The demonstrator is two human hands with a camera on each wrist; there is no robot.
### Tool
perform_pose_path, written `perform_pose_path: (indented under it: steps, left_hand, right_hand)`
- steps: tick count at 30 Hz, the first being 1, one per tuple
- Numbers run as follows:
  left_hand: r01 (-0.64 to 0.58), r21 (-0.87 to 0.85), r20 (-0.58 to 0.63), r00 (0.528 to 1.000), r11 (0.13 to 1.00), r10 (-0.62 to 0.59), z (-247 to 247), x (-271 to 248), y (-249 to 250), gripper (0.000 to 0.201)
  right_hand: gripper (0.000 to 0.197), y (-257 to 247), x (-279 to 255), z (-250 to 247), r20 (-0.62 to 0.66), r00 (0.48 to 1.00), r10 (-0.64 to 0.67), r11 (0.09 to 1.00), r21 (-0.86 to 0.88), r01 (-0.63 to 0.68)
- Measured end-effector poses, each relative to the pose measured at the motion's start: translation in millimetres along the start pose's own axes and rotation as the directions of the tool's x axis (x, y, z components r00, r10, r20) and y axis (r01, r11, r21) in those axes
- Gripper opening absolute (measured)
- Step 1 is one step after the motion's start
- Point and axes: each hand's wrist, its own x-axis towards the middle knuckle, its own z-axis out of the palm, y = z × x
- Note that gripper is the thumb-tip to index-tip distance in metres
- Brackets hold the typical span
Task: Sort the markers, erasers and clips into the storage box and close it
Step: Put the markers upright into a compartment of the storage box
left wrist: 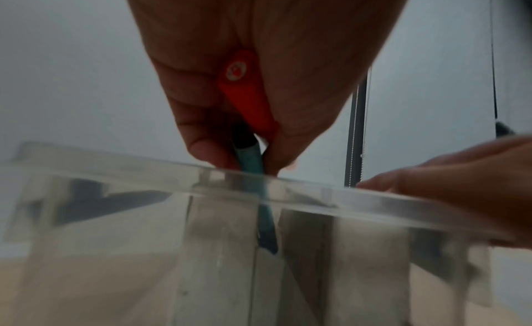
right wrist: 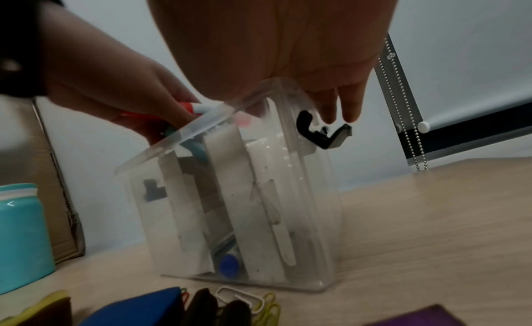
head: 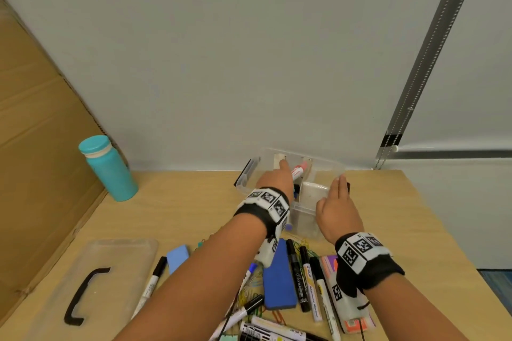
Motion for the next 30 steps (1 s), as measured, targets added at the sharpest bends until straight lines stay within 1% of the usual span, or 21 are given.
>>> perform_pose_path:
  steps: [3, 6, 8, 10, 12, 15, 18, 20, 22, 23, 25, 26, 28, 29, 30]
  left_hand:
    - [0.045, 0.035, 0.043, 0.998, 0.998, -0.046, 6.0, 17.2, 11.6, 0.065]
    - [0.099, -0.017, 0.055, 0.994, 0.995, -0.098, 10.6, 25.9, 18.9, 0.057]
    - [0.138, -0.078, 0.13, 0.983, 0.987, -0.127, 8.8, 28.5, 21.5, 0.051]
    - [0.123, -0.037, 0.189, 0.975, 0.992, -0.114, 3.8, 28.1, 20.3, 0.046]
    - [0.098, -0.026, 0.125, 0.988, 0.995, -0.094, -0.8, 24.9, 13.2, 0.038]
    - [0.013, -0.22, -0.039, 0.999, 0.975, -0.022, -9.5, 4.5, -5.8, 0.029]
    - [-0.074, -0.342, -0.181, 0.983, 0.937, 0.012, -16.7, -37.9, -37.3, 0.021]
    - [-0.058, -0.357, -0.222, 0.975, 0.932, -0.024, -12.4, -70.1, -65.2, 0.015]
    - [0.013, -0.274, -0.18, 0.982, 0.962, -0.064, -0.7, -100.3, -91.7, 0.013]
    - [0.05, -0.199, -0.129, 0.989, 0.979, -0.076, 6.1, -113.5, -102.4, 0.012]
    - [0.091, -0.081, 0.009, 0.996, 0.993, -0.09, 20.9, -134.1, -116.4, 0.013]
    - [0.093, -0.048, 0.069, 0.994, 0.995, -0.09, 28.7, -140.8, -121.0, 0.012]
    - [0.083, 0.004, 0.142, 0.986, 0.997, -0.083, 41.6, -149.2, -124.4, 0.009]
    - [0.073, 0.034, 0.159, 0.984, 0.997, -0.078, 46.6, -150.3, -124.0, 0.011]
    - [0.061, 0.072, 0.17, 0.983, 0.996, -0.073, 51.4, -150.0, -122.7, 0.013]
  right_hand:
    - [0.064, -0.2, 0.2, -0.7, 0.007, 1.0, 0.002, 1.0, -0.004, -0.002]
    - [0.064, -0.6, -0.1, -2.1, 0.017, 1.0, -0.004, 1.0, -0.03, 0.005]
    - [0.064, -0.4, -0.8, -2.5, 0.025, 1.0, -0.007, 0.999, -0.045, 0.008]
    - [0.064, 0.0, -0.8, -2.9, 0.03, 0.999, -0.016, 0.997, -0.069, 0.018]
    - [0.064, 0.3, -1.5, -3.2, 0.046, 0.999, -0.017, 0.997, -0.075, 0.021]
    - [0.064, 1.6, -1.6, -3.4, 0.05, 0.999, -0.022, 0.997, -0.074, 0.026]
    - [0.064, 1.8, -1.7, -3.3, 0.043, 0.999, -0.027, 0.997, -0.078, 0.03]
    - [0.064, 2.3, -0.3, -2.0, 0.033, 0.999, -0.034, 0.997, -0.071, 0.036]
    - [0.063, 3.3, -0.2, -0.2, 0.02, 0.999, -0.034, 0.998, -0.043, 0.035]
    - [0.063, 4.0, -0.4, 1.0, 0.011, 0.999, -0.037, 0.999, -0.03, 0.037]
    - [0.062, 4.8, -1.6, 2.0, -0.004, 0.999, -0.042, 0.999, -0.007, 0.042]
    - [0.061, 5.0, -1.9, 2.5, -0.011, 0.999, -0.046, 0.999, 0.004, 0.046]
    - [0.059, 5.1, -3.9, 2.7, -0.027, 0.998, -0.048, 0.998, 0.029, 0.048]
    - [0.058, 3.8, -6.0, 2.0, -0.06, 0.996, -0.059, 0.997, 0.036, 0.061]
    - [0.057, 1.9, -10.2, 0.0, -0.12, 0.989, -0.084, 0.995, 0.036, 0.089]
